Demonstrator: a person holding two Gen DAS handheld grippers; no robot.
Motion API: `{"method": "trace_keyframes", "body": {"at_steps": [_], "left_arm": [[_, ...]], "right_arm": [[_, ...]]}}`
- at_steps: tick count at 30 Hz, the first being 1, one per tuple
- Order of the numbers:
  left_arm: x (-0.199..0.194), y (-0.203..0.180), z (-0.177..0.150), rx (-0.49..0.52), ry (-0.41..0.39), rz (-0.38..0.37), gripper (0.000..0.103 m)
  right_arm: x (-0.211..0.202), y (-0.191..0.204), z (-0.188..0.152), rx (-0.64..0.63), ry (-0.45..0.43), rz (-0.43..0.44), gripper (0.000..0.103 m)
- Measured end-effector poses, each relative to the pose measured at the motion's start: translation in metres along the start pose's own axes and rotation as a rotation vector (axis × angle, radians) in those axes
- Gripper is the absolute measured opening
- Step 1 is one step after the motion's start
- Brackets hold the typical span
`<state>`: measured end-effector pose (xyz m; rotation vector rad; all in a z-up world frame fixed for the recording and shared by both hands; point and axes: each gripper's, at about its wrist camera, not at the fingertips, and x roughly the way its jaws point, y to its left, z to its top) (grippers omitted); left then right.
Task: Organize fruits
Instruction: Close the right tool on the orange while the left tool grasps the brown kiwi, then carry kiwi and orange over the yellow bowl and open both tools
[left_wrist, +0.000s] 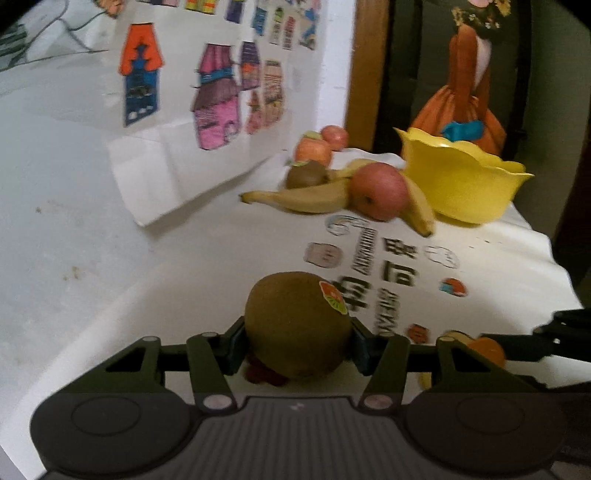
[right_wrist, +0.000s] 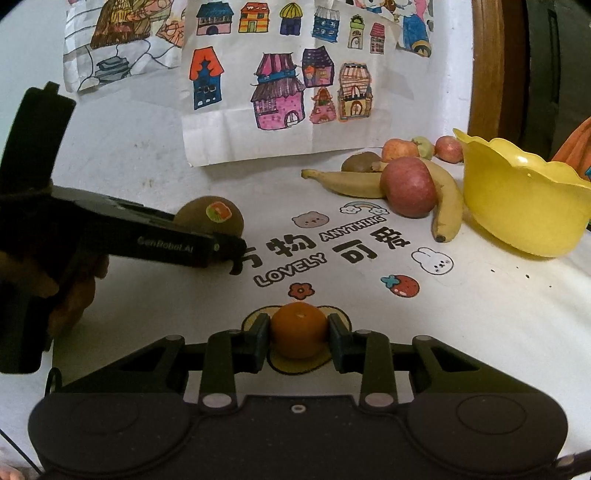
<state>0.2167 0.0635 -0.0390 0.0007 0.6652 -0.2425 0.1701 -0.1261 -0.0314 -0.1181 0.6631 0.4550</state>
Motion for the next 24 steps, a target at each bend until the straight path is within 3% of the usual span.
{"method": "trace_keyframes", "body": {"at_steps": [9, 15, 20, 24], "left_arm": [[-0.001, -0.025, -0.002, -0.055, 0.003, -0.125, 0.06], [-0.004, -0.043, 0.001, -0.08, -0.038, -0.152, 0.06], [-0.007, -0.059, 0.025, -0.079, -0.072, -0.15, 0.06], [-0.006, -0.075, 0.058, -0.049, -0.144, -0.146, 0.06]], "right_arm": [[-0.022, -0.026, -0.008, 0.042, -0.037, -0.025, 0.035], [-0.038, -0.045, -0.01, 0.068, -0.073, -0.046, 0.035], [-0.048, -0.072, -0.001, 0.096, -0.124, -0.049, 0.035], [-0.056, -0.102, 0.02, 0.086, -0.204, -0.085, 0.035]]}}
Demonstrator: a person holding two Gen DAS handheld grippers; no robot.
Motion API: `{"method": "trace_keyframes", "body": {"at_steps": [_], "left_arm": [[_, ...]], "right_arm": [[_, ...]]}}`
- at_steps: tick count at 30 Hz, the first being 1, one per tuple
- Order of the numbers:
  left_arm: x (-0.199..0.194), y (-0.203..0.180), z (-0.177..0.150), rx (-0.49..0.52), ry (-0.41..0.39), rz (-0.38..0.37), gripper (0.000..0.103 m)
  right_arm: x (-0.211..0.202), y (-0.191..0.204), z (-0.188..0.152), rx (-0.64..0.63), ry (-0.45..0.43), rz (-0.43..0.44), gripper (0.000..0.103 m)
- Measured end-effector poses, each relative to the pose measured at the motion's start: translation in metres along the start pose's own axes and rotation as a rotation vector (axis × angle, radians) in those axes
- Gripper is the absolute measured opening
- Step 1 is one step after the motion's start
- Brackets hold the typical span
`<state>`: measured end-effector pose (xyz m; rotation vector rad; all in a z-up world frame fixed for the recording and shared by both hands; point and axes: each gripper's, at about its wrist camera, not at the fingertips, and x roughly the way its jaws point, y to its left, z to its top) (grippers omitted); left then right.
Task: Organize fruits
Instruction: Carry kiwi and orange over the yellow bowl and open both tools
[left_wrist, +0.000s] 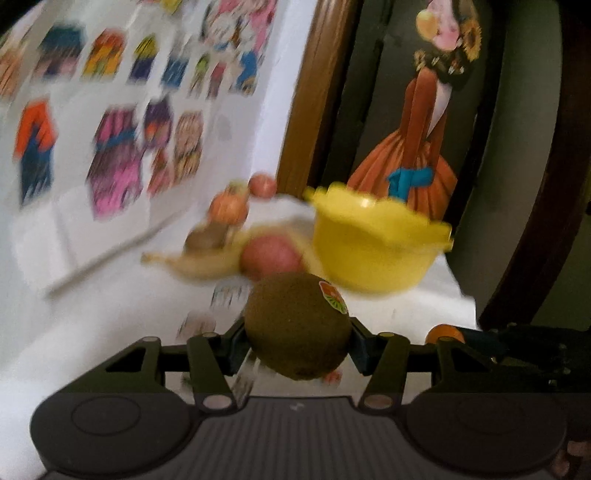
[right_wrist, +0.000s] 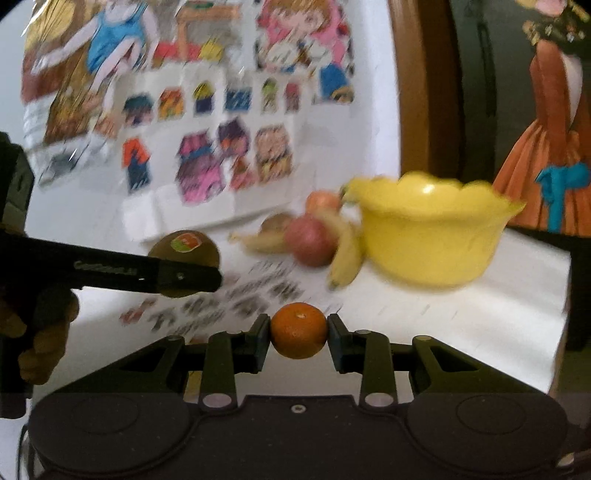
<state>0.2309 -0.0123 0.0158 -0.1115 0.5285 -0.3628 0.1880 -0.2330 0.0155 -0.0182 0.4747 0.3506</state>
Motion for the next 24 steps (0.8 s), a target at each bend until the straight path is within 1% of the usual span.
{"method": "trace_keyframes", "body": {"at_steps": [4, 6, 9, 11, 13, 16, 21, 24], "left_arm": [[0.023, -0.017, 0.034, 0.025, -0.076, -0.011, 0.06], [0.042, -0.026, 0.052, 0.039, -0.109, -0.019, 0.06], [0.076, -0.04, 0.071, 0.076, -0.139, -0.032, 0.06], [0.099, -0.046, 0.079, 0.076, -0.136, -0.042, 0.06], [0.121, -0.051, 0.087, 0.054, -0.124, -0.056, 0.06], [0.15, -0.055, 0.095, 0.043, -0.111, -0.063, 0.06], [0.183, -0.059, 0.098, 0.054, -0.071, -0.067, 0.06], [0.195, -0.056, 0.095, 0.044, -0.044, -0.066, 0.06]], "right_arm": [[0.009, -0.031, 0.03, -0.035, -0.104, -0.065, 0.035], [0.021, -0.05, 0.043, -0.035, -0.125, -0.094, 0.035], [0.04, -0.076, 0.054, -0.046, -0.146, -0.139, 0.035], [0.054, -0.09, 0.058, -0.05, -0.151, -0.163, 0.035], [0.066, -0.104, 0.062, -0.05, -0.157, -0.17, 0.035], [0.086, -0.12, 0.069, -0.049, -0.145, -0.187, 0.035], [0.114, -0.137, 0.071, -0.054, -0.099, -0.199, 0.035], [0.122, -0.142, 0.072, -0.059, -0.082, -0.201, 0.035]]}}
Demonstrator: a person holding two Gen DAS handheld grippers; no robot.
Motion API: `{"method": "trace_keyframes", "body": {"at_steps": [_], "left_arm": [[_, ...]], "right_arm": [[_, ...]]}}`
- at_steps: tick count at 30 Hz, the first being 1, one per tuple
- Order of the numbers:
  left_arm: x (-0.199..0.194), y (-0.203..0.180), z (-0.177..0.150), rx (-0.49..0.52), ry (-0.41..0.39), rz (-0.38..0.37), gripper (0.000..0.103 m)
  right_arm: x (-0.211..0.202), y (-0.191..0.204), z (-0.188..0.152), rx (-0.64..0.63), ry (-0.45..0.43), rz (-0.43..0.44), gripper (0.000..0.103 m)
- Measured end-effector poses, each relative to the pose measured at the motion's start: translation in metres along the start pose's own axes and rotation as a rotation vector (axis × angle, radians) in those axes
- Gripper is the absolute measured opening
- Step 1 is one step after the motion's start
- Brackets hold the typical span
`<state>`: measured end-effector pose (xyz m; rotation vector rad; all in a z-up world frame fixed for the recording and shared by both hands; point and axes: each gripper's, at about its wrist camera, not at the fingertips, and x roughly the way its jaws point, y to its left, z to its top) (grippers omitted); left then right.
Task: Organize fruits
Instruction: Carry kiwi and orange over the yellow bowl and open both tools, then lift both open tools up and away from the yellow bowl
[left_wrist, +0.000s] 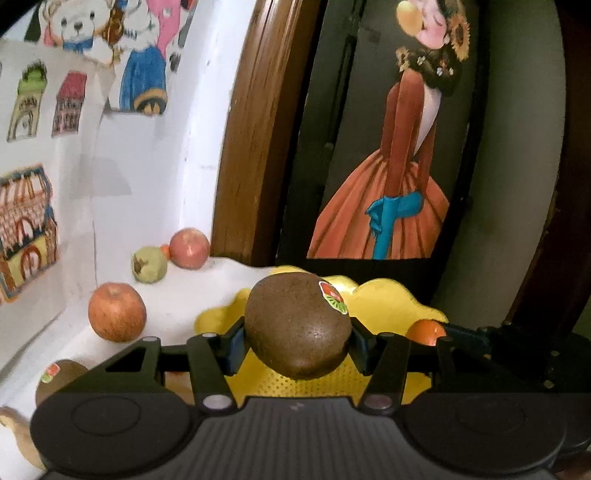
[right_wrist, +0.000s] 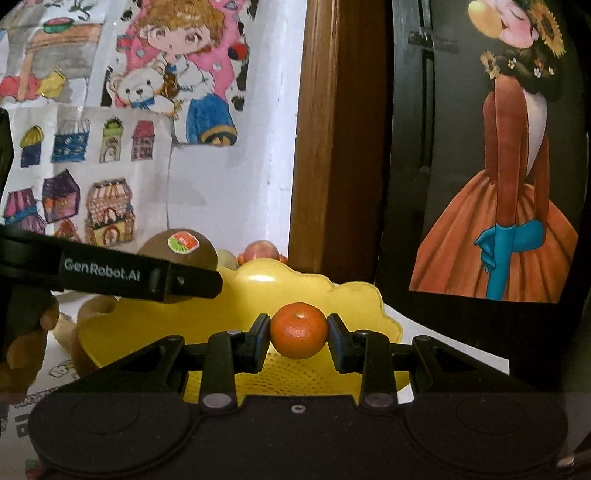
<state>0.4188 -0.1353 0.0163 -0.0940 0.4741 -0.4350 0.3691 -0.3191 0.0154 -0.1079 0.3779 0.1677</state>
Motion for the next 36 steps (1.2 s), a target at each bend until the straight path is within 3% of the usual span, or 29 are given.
{"method": "trace_keyframes", "body": {"at_steps": [10, 28, 32, 36], "left_arm": [[0.012, 0.002, -0.004, 0.021, 0.019, 0.01, 0.06], [0.01, -0.003, -0.004, 0.039, -0.011, 0.008, 0.057], [0.008, -0.003, -0.004, 0.023, -0.009, -0.004, 0.058], [0.001, -0.002, -0.002, 0.003, -0.038, -0.012, 0.064]], "right_arm": [[0.017, 0.004, -0.003, -0.03, 0.042, -0.007, 0.036], [0.02, 0.003, -0.004, -0.018, 0.03, 0.002, 0.04], [0.017, 0.0, -0.005, -0.007, 0.014, -0.002, 0.047], [0.009, -0.002, -0.005, 0.006, -0.014, -0.006, 0.057]]}}
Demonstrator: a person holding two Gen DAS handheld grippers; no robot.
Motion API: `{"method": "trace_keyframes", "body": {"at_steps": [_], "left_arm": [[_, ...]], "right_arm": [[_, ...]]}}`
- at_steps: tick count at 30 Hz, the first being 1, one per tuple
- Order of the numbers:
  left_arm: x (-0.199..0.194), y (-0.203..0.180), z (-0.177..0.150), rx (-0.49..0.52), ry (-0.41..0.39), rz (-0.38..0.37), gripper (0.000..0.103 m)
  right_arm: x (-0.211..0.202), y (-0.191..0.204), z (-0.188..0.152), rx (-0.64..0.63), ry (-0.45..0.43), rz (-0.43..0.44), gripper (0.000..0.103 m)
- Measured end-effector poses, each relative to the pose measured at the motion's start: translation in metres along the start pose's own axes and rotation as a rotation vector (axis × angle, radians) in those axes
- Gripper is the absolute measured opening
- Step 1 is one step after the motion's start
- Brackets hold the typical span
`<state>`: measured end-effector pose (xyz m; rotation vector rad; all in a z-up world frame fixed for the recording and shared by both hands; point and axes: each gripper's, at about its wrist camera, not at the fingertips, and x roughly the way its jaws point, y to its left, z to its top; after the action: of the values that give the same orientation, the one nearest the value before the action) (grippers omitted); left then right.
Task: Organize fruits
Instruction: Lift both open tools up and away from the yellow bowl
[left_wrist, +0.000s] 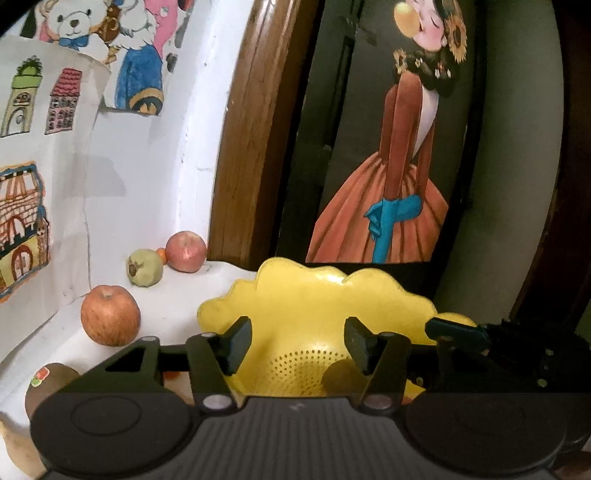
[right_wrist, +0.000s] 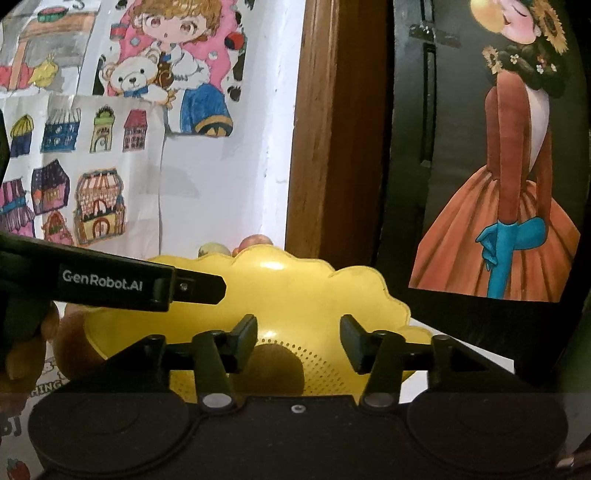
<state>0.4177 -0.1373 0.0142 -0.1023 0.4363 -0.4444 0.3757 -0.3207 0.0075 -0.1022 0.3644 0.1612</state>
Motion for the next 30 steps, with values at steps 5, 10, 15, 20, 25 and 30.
{"method": "trace_keyframes", "body": {"at_steps": [5, 10, 15, 20, 25, 30], "left_arm": [[-0.021, -0.004, 0.004, -0.006, -0.051, 0.007, 0.077], [-0.056, -0.012, 0.008, 0.01, -0.102, 0.008, 0.088], [-0.099, -0.02, 0.01, 0.022, -0.164, 0.01, 0.1], [-0.14, -0.024, 0.01, 0.029, -0.207, 0.018, 0.102], [-0.178, -0.025, 0.003, 0.034, -0.227, 0.03, 0.102], [-0.217, -0.022, -0.01, 0.039, -0.247, 0.05, 0.102]], "right_arm": [[-0.022, 0.001, 0.004, 0.001, -0.047, -0.019, 0.068], [-0.055, 0.005, 0.012, -0.002, -0.104, -0.03, 0.079], [-0.094, 0.016, 0.019, -0.009, -0.163, -0.035, 0.091], [-0.134, 0.033, 0.022, -0.013, -0.215, -0.033, 0.1], [-0.17, 0.05, 0.021, 0.002, -0.248, -0.024, 0.102], [-0.202, 0.068, 0.016, 0.019, -0.262, -0.014, 0.102]]}}
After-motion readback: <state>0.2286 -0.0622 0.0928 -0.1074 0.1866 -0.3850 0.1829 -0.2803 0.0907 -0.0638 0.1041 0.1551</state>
